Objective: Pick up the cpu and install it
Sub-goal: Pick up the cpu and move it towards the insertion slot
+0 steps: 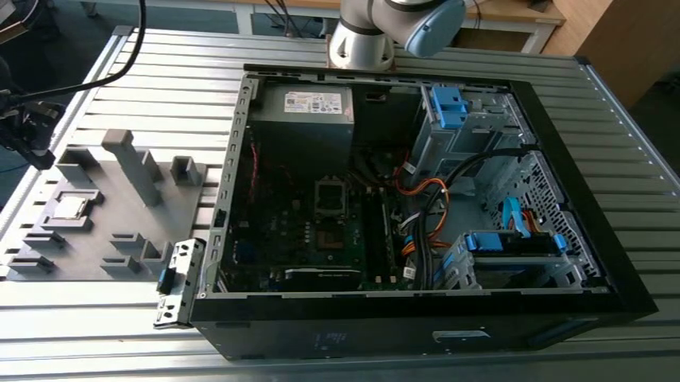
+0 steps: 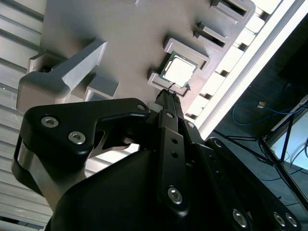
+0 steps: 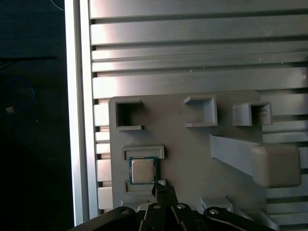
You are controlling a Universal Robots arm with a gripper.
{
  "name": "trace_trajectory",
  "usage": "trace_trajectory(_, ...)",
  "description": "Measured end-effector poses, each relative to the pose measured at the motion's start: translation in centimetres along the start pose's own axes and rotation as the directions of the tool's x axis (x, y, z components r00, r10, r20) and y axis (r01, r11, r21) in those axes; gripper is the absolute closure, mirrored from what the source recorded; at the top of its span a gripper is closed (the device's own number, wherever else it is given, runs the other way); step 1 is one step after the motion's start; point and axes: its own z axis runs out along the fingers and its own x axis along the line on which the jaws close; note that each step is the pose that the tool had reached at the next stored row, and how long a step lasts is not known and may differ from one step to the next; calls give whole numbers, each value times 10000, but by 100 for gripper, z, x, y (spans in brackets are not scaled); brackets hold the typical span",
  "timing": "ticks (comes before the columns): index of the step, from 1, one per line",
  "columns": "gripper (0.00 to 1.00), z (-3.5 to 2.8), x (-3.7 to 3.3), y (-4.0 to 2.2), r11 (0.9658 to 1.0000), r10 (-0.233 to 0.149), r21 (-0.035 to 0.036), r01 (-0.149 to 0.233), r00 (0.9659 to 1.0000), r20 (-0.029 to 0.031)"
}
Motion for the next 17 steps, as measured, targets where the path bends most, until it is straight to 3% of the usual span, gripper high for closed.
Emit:
trace_trajectory(11,89,2,3,-1,10000,-1,1,1,10000,-5)
trace_trajectory(17,89,49,60,-6,10000,0,-1,0,10000,-3)
